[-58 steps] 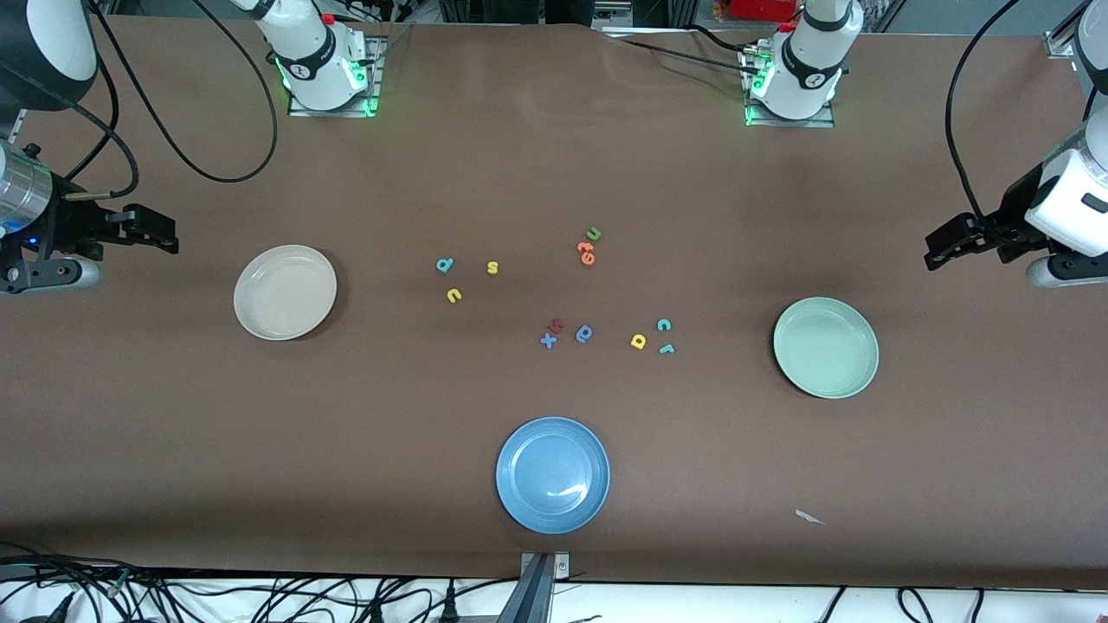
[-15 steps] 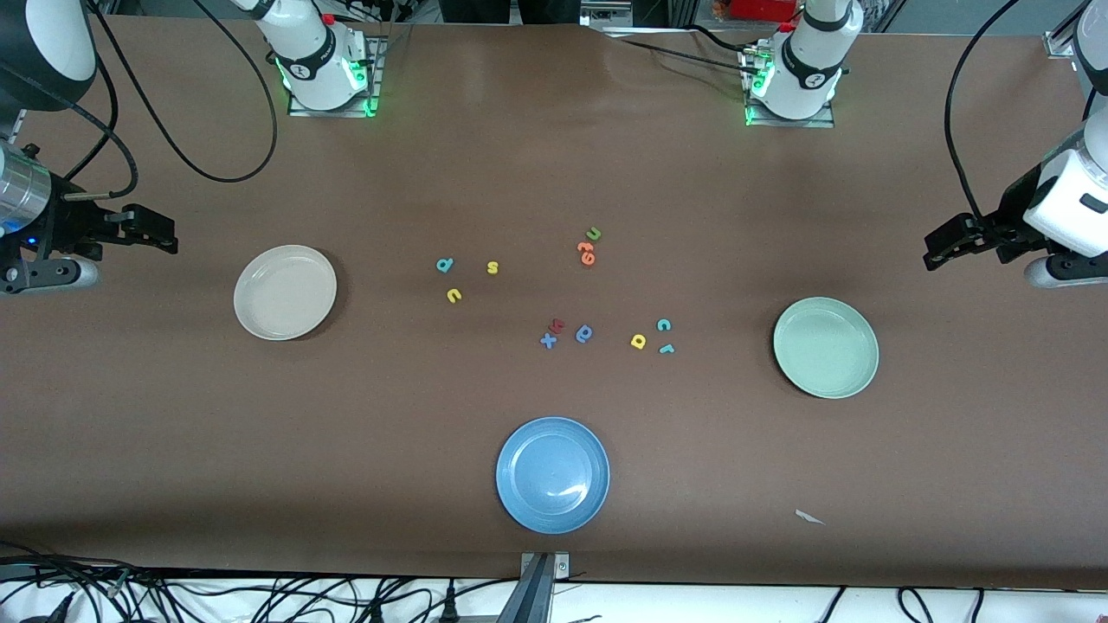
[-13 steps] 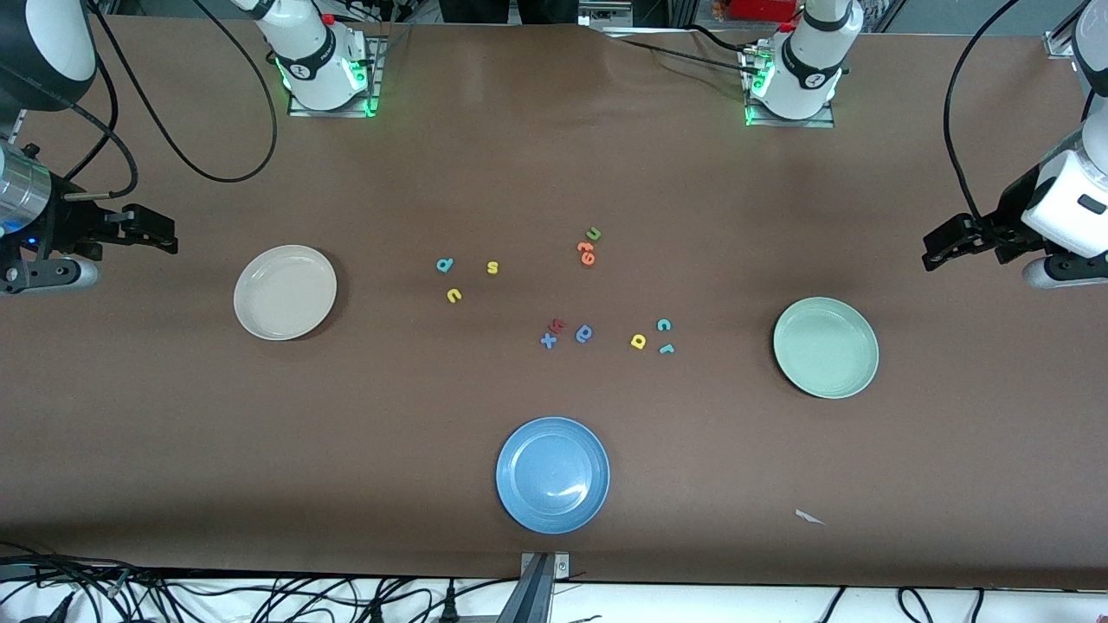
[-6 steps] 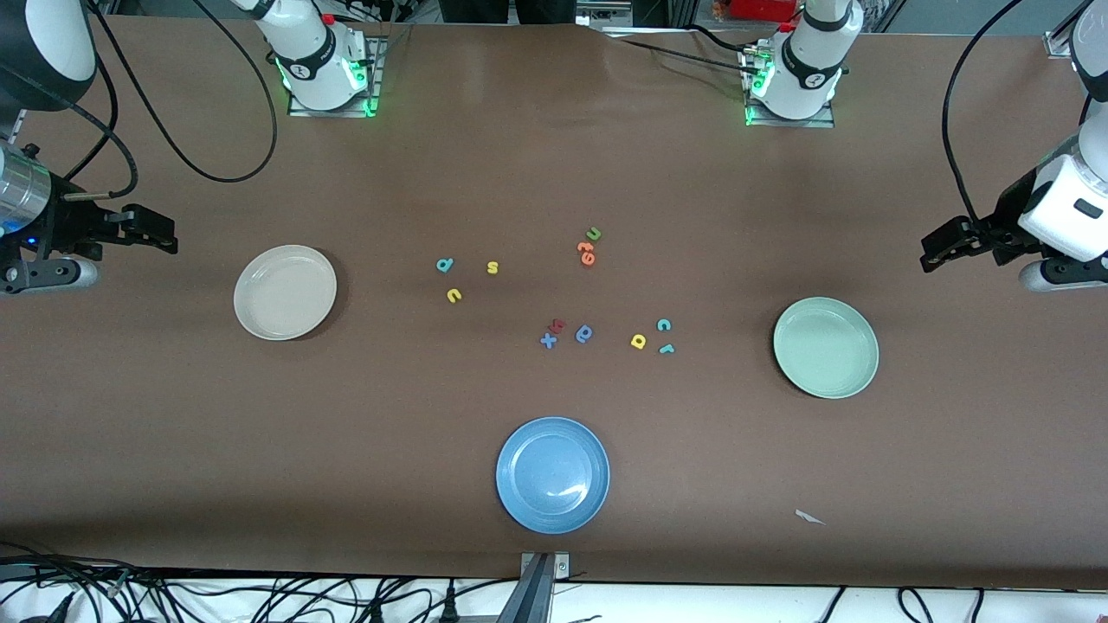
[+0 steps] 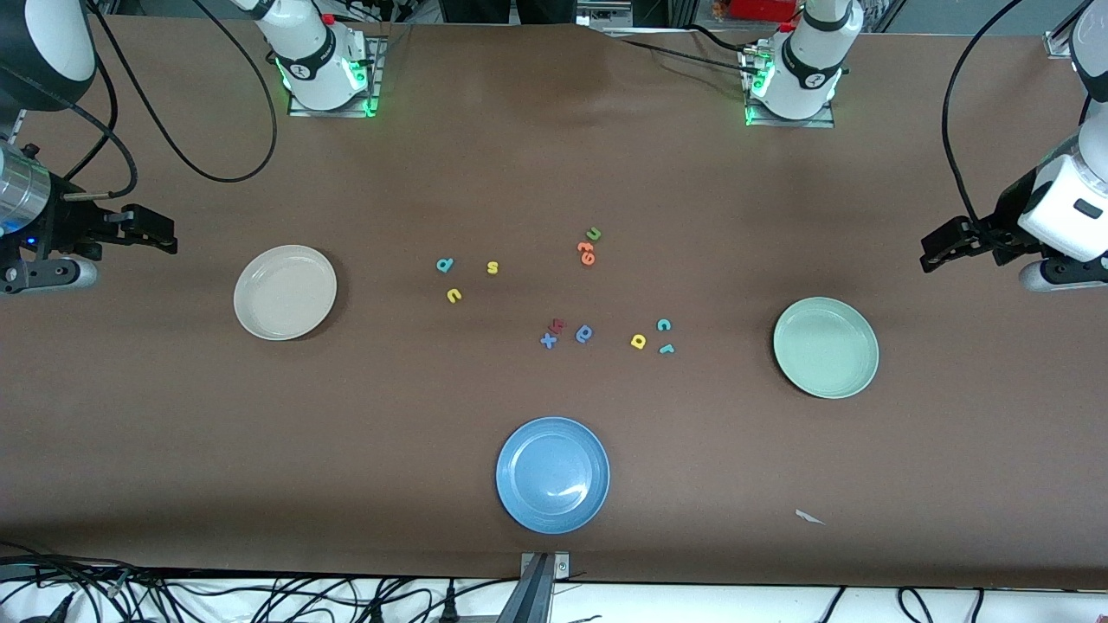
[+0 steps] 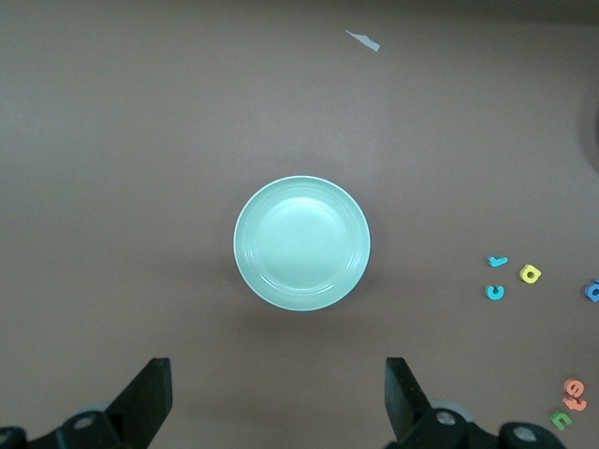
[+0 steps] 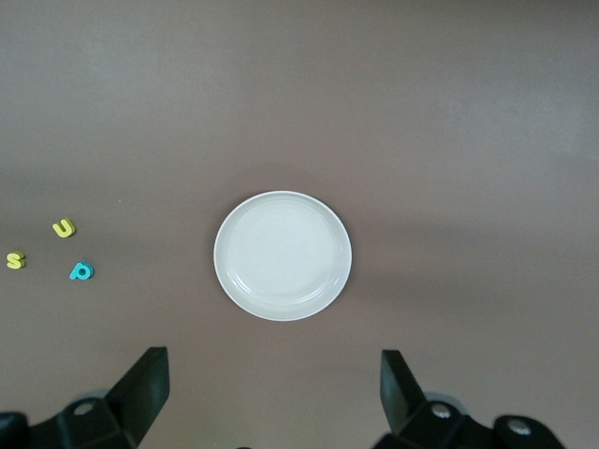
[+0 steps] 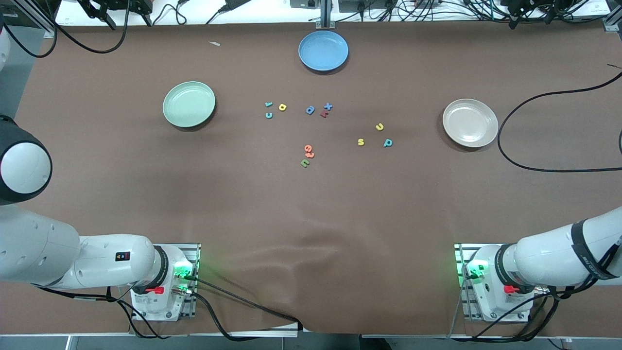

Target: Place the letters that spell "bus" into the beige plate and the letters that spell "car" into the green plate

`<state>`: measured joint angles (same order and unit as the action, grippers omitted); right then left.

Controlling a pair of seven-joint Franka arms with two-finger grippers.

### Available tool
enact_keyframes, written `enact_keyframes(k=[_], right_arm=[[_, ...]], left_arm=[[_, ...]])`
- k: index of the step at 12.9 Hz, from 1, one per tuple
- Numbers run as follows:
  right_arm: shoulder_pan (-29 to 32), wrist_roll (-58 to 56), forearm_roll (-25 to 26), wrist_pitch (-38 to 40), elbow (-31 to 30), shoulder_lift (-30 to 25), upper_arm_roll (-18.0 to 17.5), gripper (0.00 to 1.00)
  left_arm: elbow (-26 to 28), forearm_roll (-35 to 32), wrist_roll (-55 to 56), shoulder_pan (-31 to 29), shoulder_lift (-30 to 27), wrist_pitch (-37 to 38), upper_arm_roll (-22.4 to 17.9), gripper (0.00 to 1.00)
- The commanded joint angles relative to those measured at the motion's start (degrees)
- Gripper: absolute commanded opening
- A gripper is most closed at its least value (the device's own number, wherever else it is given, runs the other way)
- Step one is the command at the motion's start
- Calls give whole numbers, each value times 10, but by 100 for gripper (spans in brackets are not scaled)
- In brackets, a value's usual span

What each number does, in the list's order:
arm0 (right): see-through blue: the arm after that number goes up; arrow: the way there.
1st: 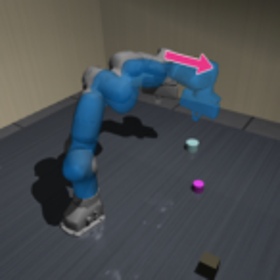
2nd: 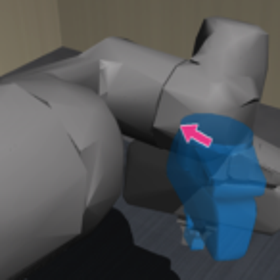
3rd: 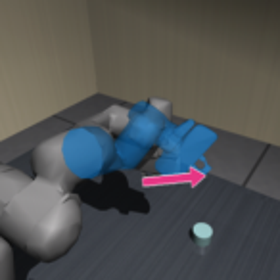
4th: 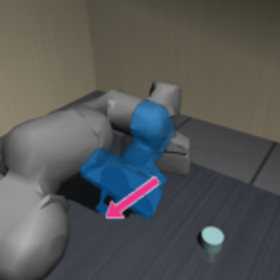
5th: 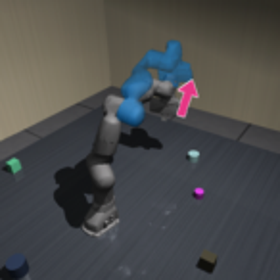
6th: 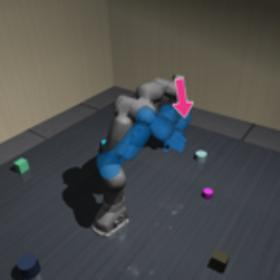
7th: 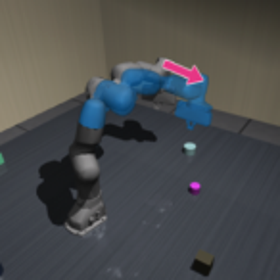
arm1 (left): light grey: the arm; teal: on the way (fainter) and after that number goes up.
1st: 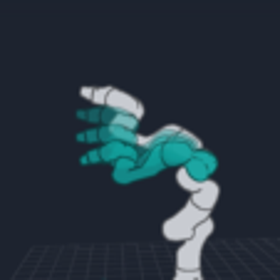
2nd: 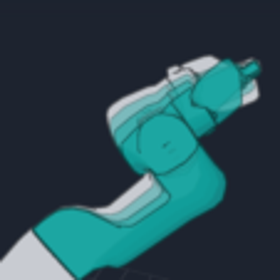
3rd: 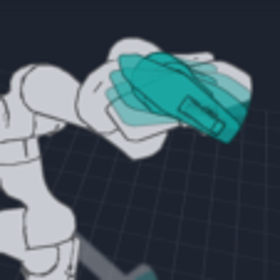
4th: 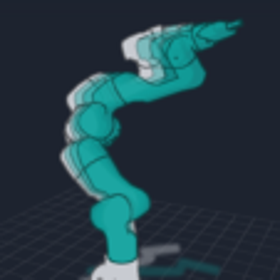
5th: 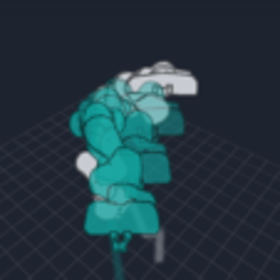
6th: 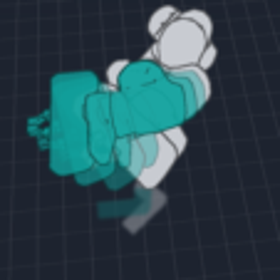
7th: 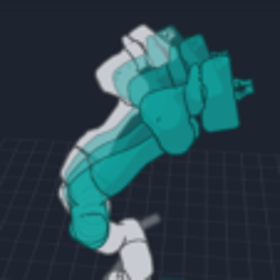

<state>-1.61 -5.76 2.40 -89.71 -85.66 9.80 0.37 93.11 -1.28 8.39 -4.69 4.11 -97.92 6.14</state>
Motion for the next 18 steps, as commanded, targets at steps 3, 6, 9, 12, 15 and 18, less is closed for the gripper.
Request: enact_keyframes(k=[3, 6, 9, 12, 15, 18], right_arm=[[-1, 0, -9, 6, 1, -7, 4, 100], [-1, 0, -9, 6, 1, -7, 4, 100], [-1, 1, -5, 8, 1, -7, 4, 100], [-1, 1, -4, 9, 1, -7, 4, 100], [-1, 1, -4, 9, 1, -7, 5, 100], [-1, 0, -3, 9, 1, -7, 10, 100]], left_arm=[[-16, 12, -5, -1, 6, 12, 1, 100], [-16, 12, -5, -1, 6, 13, 1, 100], [-16, 7, -5, -1, 6, 19, 0, 100], [-14, 5, -5, -3, 21, 21, 1, 100], [-24, 4, -2, -8, 63, 24, -6, 100], [-37, 6, -1, -10, 158, -12, -5, 100]])
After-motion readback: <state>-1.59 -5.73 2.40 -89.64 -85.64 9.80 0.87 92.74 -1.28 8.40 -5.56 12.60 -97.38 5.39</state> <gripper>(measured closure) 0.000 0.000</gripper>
